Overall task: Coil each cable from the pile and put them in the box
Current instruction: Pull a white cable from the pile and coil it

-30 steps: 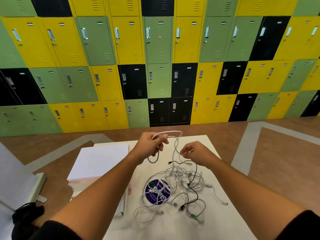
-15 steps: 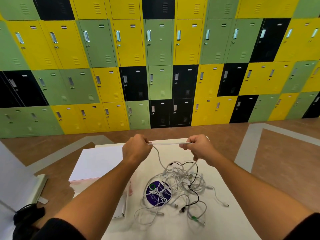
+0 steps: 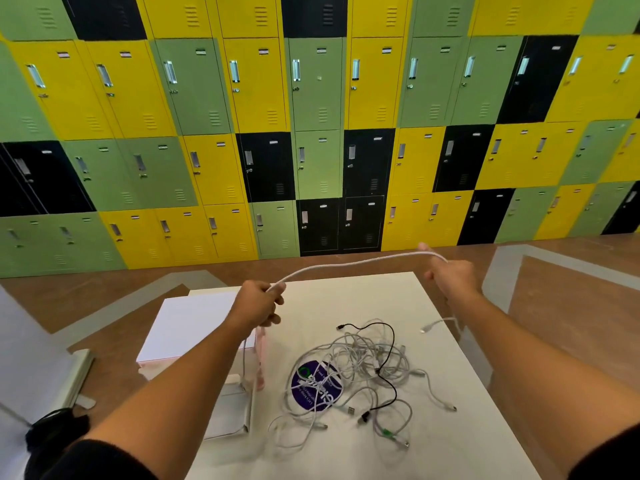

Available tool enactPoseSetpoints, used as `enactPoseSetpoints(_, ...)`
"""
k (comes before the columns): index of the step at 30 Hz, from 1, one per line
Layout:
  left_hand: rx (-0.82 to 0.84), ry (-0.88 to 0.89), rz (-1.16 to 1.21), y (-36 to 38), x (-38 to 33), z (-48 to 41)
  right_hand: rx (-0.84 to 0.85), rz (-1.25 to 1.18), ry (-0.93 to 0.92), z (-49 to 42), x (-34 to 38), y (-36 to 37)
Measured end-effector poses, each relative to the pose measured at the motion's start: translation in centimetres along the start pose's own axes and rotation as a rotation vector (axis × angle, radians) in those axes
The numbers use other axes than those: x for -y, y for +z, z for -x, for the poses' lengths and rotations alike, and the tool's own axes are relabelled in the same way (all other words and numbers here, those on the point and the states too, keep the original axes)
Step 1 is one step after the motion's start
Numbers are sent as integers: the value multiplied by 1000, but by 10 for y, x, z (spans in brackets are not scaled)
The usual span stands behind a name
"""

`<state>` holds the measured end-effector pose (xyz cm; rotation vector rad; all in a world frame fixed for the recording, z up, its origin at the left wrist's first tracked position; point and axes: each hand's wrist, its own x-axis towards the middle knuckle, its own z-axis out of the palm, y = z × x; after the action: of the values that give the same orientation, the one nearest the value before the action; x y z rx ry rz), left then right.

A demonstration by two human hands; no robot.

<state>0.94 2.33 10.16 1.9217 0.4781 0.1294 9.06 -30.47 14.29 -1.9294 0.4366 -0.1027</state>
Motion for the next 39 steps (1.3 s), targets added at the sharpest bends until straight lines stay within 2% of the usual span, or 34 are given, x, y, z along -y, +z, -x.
enactPoseSetpoints(2, 98, 12, -35, 4, -4, 5, -5, 87, -96, -3, -3, -2)
enactPoseSetpoints(4, 166, 33, -29, 10, -9, 8, 68, 169, -158, -4, -6, 1)
enactPoseSetpoints(9, 373, -83, 306, 25, -30, 16, 249, 303, -206, 2, -7, 18)
enactPoseSetpoints(12, 495, -73, 386, 33, -42, 20, 337, 347, -406, 17, 1, 29)
enactPoseSetpoints(14, 561, -32, 394, 40, -49, 24, 466, 287, -549, 31, 12, 35)
enactPoseSetpoints(16, 606, 10, 433, 46, -54, 27, 647, 228, -608, 42, 24, 42)
enactPoseSetpoints(17, 617, 31, 461, 47, -55, 28, 710, 212, -622, 47, 28, 45)
enactPoseSetpoints(19, 605, 59, 498, 50, -56, 29, 704, 239, -656, 51, 36, 50)
enactPoseSetpoints(21, 544, 81, 456, 50, -53, 29, 613, 211, -674, 50, 40, 51)
enactPoseSetpoints(25, 420, 97, 230, 48, -34, 31, 302, -121, -598, 38, 50, 44)
enactPoseSetpoints(27, 395, 51, 254, 48, -24, 31, 261, -78, -557, 32, 50, 41)
enactPoseSetpoints(31, 410, -9, 376, 52, -20, 35, 369, 202, -490, 29, 36, 44)
enactPoseSetpoints(34, 423, 15, 395, 56, -26, 39, 416, 320, -635, 40, 32, 47)
enactPoseSetpoints(36, 441, 45, 395, 59, -30, 40, 523, 413, -721, 49, 34, 51)
enactPoseSetpoints(39, 449, 81, 385, 63, -34, 40, 667, 481, -695, 55, 36, 57)
